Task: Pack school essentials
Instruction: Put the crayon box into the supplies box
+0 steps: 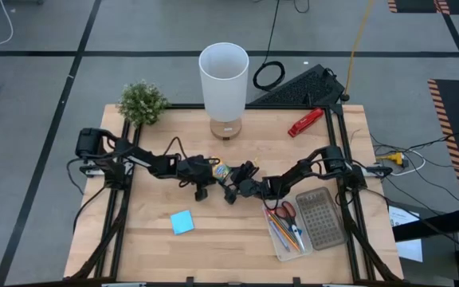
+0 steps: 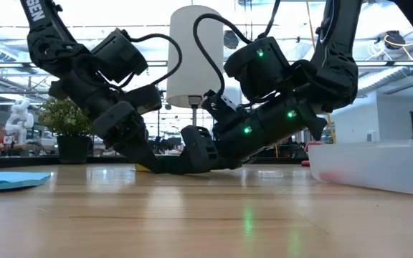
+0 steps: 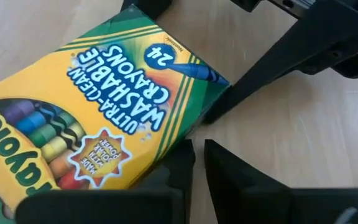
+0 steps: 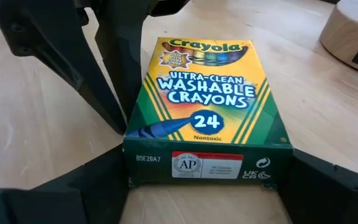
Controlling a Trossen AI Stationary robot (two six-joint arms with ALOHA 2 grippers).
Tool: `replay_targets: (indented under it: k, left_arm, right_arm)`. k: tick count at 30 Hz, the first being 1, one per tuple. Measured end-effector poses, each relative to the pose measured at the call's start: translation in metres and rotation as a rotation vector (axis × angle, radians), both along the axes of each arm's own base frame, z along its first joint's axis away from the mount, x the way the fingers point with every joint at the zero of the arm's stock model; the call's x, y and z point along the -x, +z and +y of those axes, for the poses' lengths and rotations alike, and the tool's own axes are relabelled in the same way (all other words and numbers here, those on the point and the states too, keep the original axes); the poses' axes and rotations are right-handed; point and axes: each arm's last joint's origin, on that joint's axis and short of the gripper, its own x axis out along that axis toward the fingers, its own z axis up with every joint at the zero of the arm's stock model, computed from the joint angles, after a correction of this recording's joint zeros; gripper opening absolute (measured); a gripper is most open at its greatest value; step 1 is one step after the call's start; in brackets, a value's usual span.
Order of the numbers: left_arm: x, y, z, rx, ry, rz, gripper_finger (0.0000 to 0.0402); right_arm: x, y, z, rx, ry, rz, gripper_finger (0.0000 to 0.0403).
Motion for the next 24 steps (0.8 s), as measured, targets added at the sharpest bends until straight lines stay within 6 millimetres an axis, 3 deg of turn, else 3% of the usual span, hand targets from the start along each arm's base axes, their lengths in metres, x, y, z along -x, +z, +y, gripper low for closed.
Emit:
replay_targets:
  k: [5, 9, 13, 17, 24]
  left_arm:
    - [0.005, 0.008, -0.003, 0.065, -0.064, 0.022, 0.0047]
    - [0.02, 0.026, -0.005, 0.094, -0.094, 0.075, 0.0047]
    - [0.04, 0.036, 0.001, -0.109, 0.118, 0.193, 0.0047]
    - [0.049, 0.027, 0.012, -0.227, 0.284, 0.194, 0.0047]
    - [0.043, 0.006, 0.02, -0.161, 0.239, 0.102, 0.0046]
  right_arm:
    - [0.0, 0.0, 0.0, 0.001, 0.001, -0.001, 0.0334]
    - [0.0, -0.001, 0.0, 0.002, 0.001, 0.004, 0.0342]
    - [0.0, 0.0, 0.0, 0.002, 0.0, 0.002, 0.0344]
    - [0.0, 0.0, 0.0, 0.001, 0.0, -0.001, 0.0344]
    - [0.0, 0.0, 0.0, 0.003, -0.006, -0.008, 0.0345]
